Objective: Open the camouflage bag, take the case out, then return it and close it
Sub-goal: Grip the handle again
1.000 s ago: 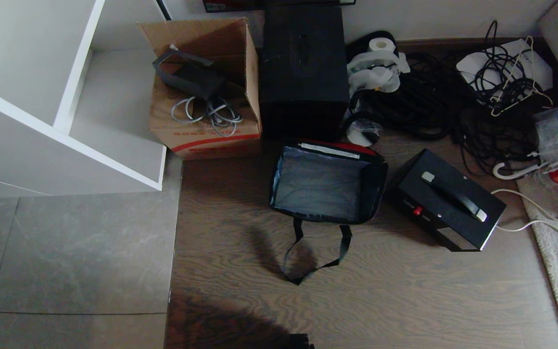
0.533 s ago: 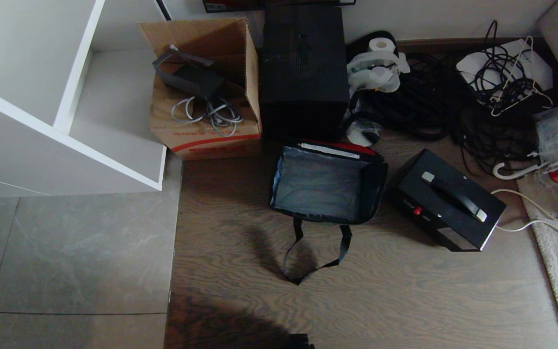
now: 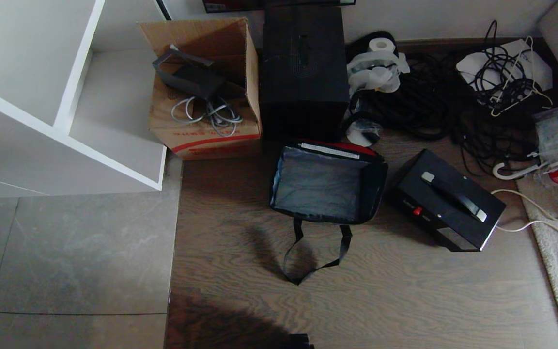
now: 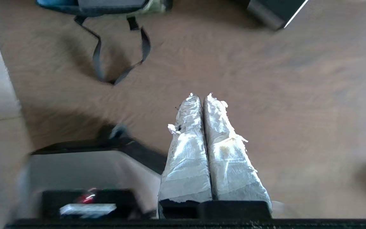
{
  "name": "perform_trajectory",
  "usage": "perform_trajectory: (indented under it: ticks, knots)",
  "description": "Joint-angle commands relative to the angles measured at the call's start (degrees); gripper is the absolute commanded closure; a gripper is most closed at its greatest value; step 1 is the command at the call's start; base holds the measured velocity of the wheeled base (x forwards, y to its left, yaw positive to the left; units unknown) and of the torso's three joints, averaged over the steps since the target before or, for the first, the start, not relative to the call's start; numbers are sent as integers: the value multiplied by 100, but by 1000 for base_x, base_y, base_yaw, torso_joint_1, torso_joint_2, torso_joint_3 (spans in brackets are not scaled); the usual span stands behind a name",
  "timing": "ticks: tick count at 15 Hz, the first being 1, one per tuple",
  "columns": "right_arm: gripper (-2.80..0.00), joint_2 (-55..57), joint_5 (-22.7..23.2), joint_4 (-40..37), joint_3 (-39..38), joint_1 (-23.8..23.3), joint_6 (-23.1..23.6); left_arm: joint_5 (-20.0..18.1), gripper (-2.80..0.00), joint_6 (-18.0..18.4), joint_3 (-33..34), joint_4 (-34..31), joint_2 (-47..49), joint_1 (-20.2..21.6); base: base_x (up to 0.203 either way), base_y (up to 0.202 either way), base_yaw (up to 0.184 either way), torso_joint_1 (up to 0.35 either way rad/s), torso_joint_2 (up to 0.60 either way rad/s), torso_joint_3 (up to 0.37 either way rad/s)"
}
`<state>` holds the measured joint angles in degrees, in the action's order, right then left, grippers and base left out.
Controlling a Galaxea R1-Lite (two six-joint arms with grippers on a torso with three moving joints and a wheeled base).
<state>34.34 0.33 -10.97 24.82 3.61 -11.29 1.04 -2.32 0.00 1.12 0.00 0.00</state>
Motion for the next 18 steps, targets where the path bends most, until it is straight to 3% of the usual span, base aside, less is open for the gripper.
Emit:
perform_trajectory:
  ticks: [1,5,8,11,14,15,16,18]
  knots:
    - [0,2569,23,25,1110,96,-216,2,0,-6,53,2,0,0,0,0,0,0,0,0]
    - [0,5257,71,368,2374,128,-473,2,0,-6,53,2,-9,0,0,0,0,0,0,0]
    - [0,6696,521,849,2923,126,-510,2,0,-6,53,2,-9,0,0,0,0,0,0,0]
    - [0,7497,872,1211,3380,-82,-333,2,0,-6,53,2,-9,0,0,0,0,0,0,0]
    - [0,7834,1136,1435,4006,-507,148,2,0,-6,53,2,-9,0,0,0,0,0,0,0]
    - [-101,7843,1450,1494,4000,-544,223,2,0,-6,53,2,-2,0,0,0,0,0,0,0]
    - [-280,7825,1592,1646,3982,-570,481,2,0,-6,53,2,-9,0,0,0,0,0,0,0]
    - [-280,7764,1645,1863,3877,-645,1108,2,0,-6,53,2,0,0,0,0,0,0,0,0]
